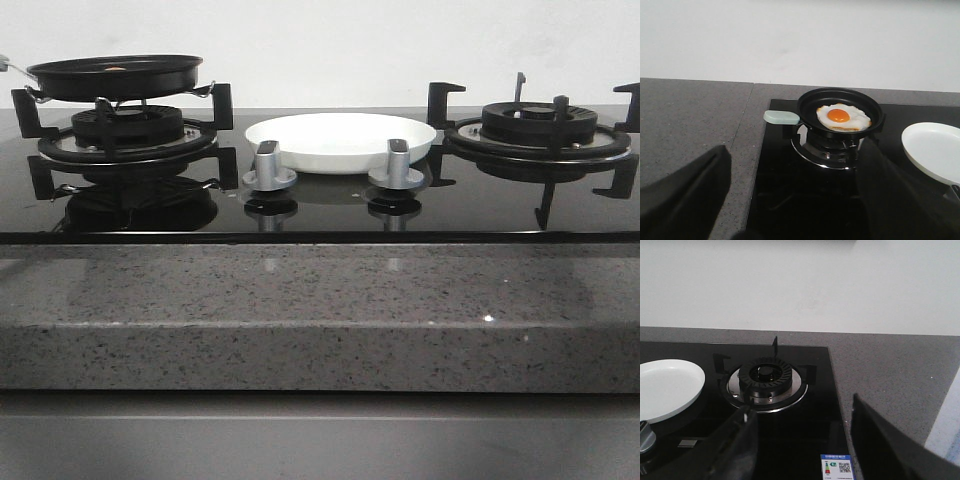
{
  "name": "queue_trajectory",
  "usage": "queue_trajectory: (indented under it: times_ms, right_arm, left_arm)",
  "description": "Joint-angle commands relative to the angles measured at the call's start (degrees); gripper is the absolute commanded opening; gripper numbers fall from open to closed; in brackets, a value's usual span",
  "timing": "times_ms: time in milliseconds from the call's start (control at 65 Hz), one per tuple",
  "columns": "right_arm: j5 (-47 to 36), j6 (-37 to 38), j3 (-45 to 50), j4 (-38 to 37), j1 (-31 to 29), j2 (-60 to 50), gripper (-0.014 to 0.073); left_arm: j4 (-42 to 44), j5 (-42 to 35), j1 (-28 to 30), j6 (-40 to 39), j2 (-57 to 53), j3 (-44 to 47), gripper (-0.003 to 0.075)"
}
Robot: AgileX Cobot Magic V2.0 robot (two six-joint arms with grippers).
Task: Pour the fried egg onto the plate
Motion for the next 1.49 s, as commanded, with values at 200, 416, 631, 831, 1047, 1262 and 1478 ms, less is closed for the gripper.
queue_trajectory:
  times_ms: [200, 416, 631, 831, 1047, 1262, 1478]
  right_arm:
    - [-4.7, -0.4, -1.7, 0.0, -0.3, 1.0, 0.0475]
    - [-4.2, -0.4, -2.5, 3.8, -0.3, 3.8, 0.0475]
    - [6.3, -9.8, -10.0, 16.0, 1.2, 16.3, 0.0475]
    - [11.7, -19.4, -17.7, 25.2, 7.3, 30.0, 0.0473]
    - [13.1, -19.4, -26.1, 24.9, 16.9, 44.5, 0.0473]
    - [21.2, -12.5, -38.8, 20.5, 17.4, 58.0, 0.0472]
    - [30.1, -3.1, -52.7, 13.5, 17.4, 70.3, 0.0472]
  left_arm:
    - [-0.4, -4.8, -0.4, -0.2, 0.7, -1.9, 0.0512]
    - [-0.4, -4.8, -0.4, -0.2, 0.7, -1.9, 0.0469]
    - [-0.4, -4.7, -0.4, -0.2, 0.7, -1.9, 0.043]
    - [-0.4, -4.5, -0.4, -0.2, 0.7, -1.9, 0.0417]
    - [-0.4, -4.5, -0.4, -0.2, 0.7, -1.9, 0.0417]
    - [-0.4, -4.5, -0.4, -0.2, 0.7, -1.9, 0.0417]
    - [-0.4, -4.5, -0.4, -0.2, 0.7, -1.9, 0.0417]
